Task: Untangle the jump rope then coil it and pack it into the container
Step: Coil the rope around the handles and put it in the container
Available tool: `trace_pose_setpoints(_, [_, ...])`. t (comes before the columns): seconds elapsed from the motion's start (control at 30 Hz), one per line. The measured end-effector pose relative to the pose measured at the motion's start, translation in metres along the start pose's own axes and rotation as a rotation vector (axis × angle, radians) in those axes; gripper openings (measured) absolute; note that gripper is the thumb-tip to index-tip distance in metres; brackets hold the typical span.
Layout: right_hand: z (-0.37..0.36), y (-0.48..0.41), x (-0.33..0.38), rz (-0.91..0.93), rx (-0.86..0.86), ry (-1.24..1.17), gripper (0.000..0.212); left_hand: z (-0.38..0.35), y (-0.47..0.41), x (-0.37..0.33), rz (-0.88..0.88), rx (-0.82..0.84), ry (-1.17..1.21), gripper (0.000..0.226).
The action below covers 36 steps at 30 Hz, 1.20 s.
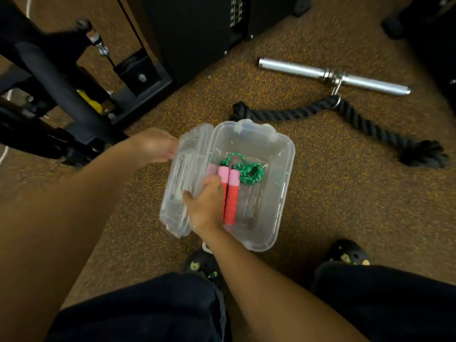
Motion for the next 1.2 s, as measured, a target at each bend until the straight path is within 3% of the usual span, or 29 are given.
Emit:
trace_pose_setpoints(0.07, [0.002,-0.002,0.000,-0.002,-0.025,-0.005,0.050,-0.001,0.001,0.016,0.079,0.000,0.033,0.013])
trace_pose_setpoints(0.17, [0.004,-0.002,0.006,-0.007,-0.045,0.074,0.047,-0.006,0.002,0.032,0.139,0.004,0.057,0.020])
trace_pose_setpoints(0.23, [0.006,-0.002,0.012,-0.007,-0.062,0.120,0.044,-0.009,0.005,0.040,0.132,-0.020,0.023,0.009])
trace_pose_setpoints(0.3, [0.008,0.000,0.020,-0.001,-0.042,0.111,0.042,-0.008,0.007,0.048,0.122,-0.043,0.000,0.020])
trace_pose_setpoints(0.43, [0.016,0.001,0.018,-0.016,0.056,-0.054,0.033,-0.007,0.009,0.052,0.100,-0.089,-0.052,0.017])
trace_pose_setpoints(0.67, [0.056,0.009,-0.002,-0.111,0.148,-0.504,0.027,-0.002,0.014,0.058,0.105,-0.153,0.114,0.050])
trace_pose_setpoints(0.8, [0.097,0.006,-0.034,-0.161,0.051,-0.661,0.031,-0.014,0.016,0.044,0.047,-0.183,0.188,0.058])
trace_pose_setpoints(0.93, [0.128,-0.003,-0.056,-0.189,-0.016,-0.834,0.030,-0.043,0.021,0.036,-0.008,-0.051,0.175,0.045])
trace_pose_setpoints(1.07, [0.142,-0.008,-0.074,-0.211,-0.107,-0.711,0.025,-0.059,0.028,0.039,-0.053,-0.176,0.145,0.036])
trace_pose_setpoints(1.2, [0.144,-0.004,-0.084,-0.185,-0.194,-0.277,0.026,-0.062,0.034,0.045,-0.035,-0.207,0.136,0.036])
Point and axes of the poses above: each hand's wrist, its own y-axis away from the middle knuckle, its own z-axis out of the back of the hand, x = y × z, the point moved 7 cm from there along -y, towards the middle knuckle, and after that the axes turned 6 degrees about -x, right-handed, at the moved point
